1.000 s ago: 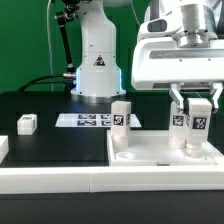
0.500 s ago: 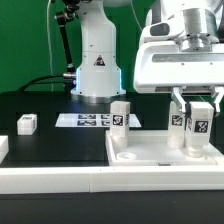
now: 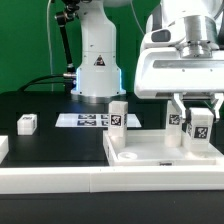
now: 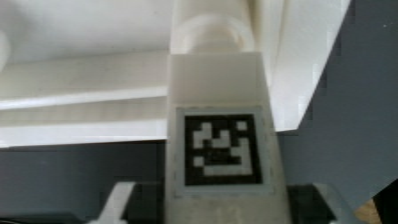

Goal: Assemble square table

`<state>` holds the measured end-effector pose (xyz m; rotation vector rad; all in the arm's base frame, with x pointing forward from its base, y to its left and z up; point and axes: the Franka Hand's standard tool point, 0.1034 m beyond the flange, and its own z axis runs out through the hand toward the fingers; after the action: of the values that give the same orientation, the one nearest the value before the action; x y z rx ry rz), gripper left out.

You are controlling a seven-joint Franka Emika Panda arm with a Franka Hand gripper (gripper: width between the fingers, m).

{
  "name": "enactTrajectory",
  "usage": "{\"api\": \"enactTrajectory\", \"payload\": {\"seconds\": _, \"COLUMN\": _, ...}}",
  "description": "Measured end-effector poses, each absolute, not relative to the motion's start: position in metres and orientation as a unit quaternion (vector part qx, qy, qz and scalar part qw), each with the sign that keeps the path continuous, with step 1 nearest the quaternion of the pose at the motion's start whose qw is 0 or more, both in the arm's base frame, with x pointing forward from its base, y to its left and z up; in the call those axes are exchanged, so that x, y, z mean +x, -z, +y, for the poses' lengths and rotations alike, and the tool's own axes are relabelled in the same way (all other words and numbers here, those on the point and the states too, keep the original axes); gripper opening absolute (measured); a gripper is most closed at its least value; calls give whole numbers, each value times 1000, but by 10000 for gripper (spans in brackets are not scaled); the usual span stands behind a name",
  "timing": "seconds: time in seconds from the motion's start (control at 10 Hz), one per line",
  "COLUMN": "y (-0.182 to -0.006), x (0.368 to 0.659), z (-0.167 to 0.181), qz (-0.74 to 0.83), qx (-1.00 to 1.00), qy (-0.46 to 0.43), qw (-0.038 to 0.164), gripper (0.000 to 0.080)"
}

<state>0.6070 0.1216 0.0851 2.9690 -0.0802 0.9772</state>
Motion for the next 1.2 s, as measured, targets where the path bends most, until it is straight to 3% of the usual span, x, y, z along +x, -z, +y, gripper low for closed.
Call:
{"api": "enactTrajectory", "payload": {"seconds": 0.5, "y": -83, "x": 606, "z": 122, "qz": -33, "qx": 950, "qy": -310, "qw": 11, "gripper": 290}}
{"api": "enactTrajectory", "payload": {"seconds": 0.8, "y": -81, "x": 605, "z": 122, "qz": -31, "qx": 951, "qy": -308, "qw": 12, "gripper": 610}}
{"api": "enactTrajectory", "payload": {"seconds": 1.2, "y": -81, "x": 605, "z": 122, "qz": -30, "qx": 951, "qy": -307, "qw": 13, "gripper": 648}}
